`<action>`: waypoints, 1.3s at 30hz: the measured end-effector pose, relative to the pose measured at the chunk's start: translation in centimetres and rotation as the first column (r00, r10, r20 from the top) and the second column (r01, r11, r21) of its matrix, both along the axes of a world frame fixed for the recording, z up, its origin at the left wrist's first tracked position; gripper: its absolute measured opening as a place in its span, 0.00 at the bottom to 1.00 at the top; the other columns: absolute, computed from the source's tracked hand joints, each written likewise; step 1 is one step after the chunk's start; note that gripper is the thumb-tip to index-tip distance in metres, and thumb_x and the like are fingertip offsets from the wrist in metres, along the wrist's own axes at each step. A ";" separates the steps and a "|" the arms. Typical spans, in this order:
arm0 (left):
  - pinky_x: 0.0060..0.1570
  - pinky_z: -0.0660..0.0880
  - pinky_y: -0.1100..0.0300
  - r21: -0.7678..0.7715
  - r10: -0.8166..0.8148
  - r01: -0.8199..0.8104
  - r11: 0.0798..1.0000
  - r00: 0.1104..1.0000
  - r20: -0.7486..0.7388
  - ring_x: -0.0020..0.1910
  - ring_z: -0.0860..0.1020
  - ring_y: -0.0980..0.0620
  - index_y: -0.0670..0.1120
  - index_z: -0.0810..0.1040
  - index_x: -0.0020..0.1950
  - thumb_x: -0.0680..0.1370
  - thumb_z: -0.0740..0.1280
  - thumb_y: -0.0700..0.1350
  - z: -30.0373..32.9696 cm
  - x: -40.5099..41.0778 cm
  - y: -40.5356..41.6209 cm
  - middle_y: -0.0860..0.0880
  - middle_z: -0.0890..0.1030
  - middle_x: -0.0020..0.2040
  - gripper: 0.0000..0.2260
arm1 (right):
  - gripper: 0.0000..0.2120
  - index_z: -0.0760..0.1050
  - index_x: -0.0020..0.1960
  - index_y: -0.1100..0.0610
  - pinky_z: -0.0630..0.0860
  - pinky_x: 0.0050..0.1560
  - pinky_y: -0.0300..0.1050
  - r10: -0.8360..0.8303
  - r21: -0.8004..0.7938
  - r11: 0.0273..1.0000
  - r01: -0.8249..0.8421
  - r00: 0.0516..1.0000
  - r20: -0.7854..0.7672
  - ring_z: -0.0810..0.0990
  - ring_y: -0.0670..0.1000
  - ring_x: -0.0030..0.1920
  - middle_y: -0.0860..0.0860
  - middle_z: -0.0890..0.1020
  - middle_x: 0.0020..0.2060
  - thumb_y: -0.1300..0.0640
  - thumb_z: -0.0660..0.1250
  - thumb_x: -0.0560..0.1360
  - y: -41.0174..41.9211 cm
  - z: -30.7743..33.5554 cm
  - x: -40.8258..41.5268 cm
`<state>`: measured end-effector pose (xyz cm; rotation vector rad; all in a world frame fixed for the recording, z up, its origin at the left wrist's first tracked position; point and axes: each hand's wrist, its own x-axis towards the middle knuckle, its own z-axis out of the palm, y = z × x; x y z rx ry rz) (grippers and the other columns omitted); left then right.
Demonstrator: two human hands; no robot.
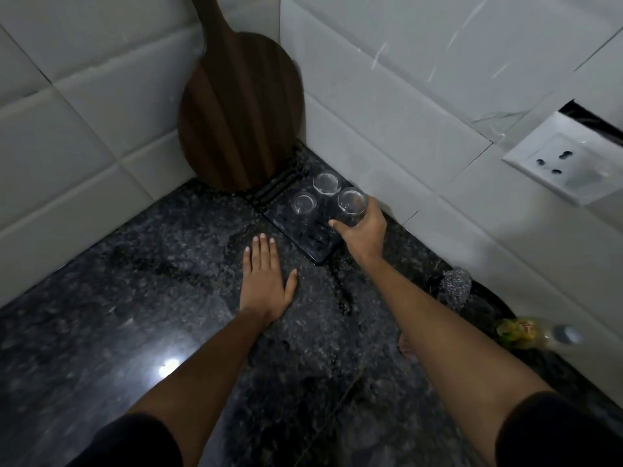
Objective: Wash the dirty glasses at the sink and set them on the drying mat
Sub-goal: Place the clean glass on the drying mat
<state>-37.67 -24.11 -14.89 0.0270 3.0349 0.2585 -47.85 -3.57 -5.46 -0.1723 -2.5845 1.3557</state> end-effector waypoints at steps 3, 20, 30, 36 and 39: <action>0.82 0.46 0.40 -0.002 -0.001 0.001 1.000 1.000 0.009 0.85 0.45 0.38 0.36 0.46 0.85 0.85 0.46 0.64 0.0 -0.1 -0.1 0.35 0.48 0.85 0.39 | 0.33 0.77 0.63 0.58 0.71 0.53 0.23 -0.001 0.005 1.000 0.001 1.000 0.014 0.79 0.45 0.54 0.48 0.81 0.55 0.58 0.87 0.63 0.1 0.0 -0.2; 0.82 0.46 0.40 0.023 0.002 -0.002 1.000 1.000 0.010 0.85 0.45 0.38 0.36 0.47 0.85 0.85 0.46 0.64 0.0 -0.1 -0.2 0.35 0.48 0.85 0.39 | 0.32 0.75 0.64 0.57 0.81 0.58 0.54 0.007 0.039 0.999 -0.009 0.998 0.057 0.81 0.52 0.57 0.51 0.82 0.58 0.54 0.86 0.65 -0.2 -0.9 -0.5; 0.83 0.45 0.41 0.043 -0.004 0.003 0.999 1.000 0.021 0.85 0.45 0.39 0.36 0.48 0.85 0.85 0.46 0.65 0.2 -0.1 -0.3 0.36 0.49 0.85 0.39 | 0.38 0.73 0.72 0.55 0.78 0.67 0.51 0.018 0.039 0.999 -0.023 0.993 0.121 0.79 0.50 0.65 0.52 0.80 0.65 0.57 0.85 0.66 0.3 -0.1 0.6; 0.83 0.44 0.43 0.094 -0.054 0.044 0.995 0.992 0.114 0.85 0.46 0.38 0.36 0.50 0.85 0.83 0.44 0.68 1.6 1.1 0.1 0.35 0.50 0.85 0.42 | 0.32 0.72 0.74 0.59 0.68 0.68 0.40 0.078 0.165 0.979 -0.121 0.966 0.246 0.74 0.54 0.69 0.56 0.75 0.68 0.56 0.80 0.73 3.6 2.7 6.6; 0.83 0.45 0.45 0.156 -0.152 0.135 0.979 0.983 0.105 0.85 0.48 0.39 0.38 0.53 0.85 0.83 0.47 0.67 3.0 4.4 2.1 0.37 0.51 0.85 0.41 | 0.27 0.75 0.71 0.57 0.72 0.67 0.45 0.120 0.272 0.942 -0.198 0.953 0.278 0.76 0.55 0.67 0.55 0.75 0.67 0.51 0.77 0.76 6.9 4.2 11.9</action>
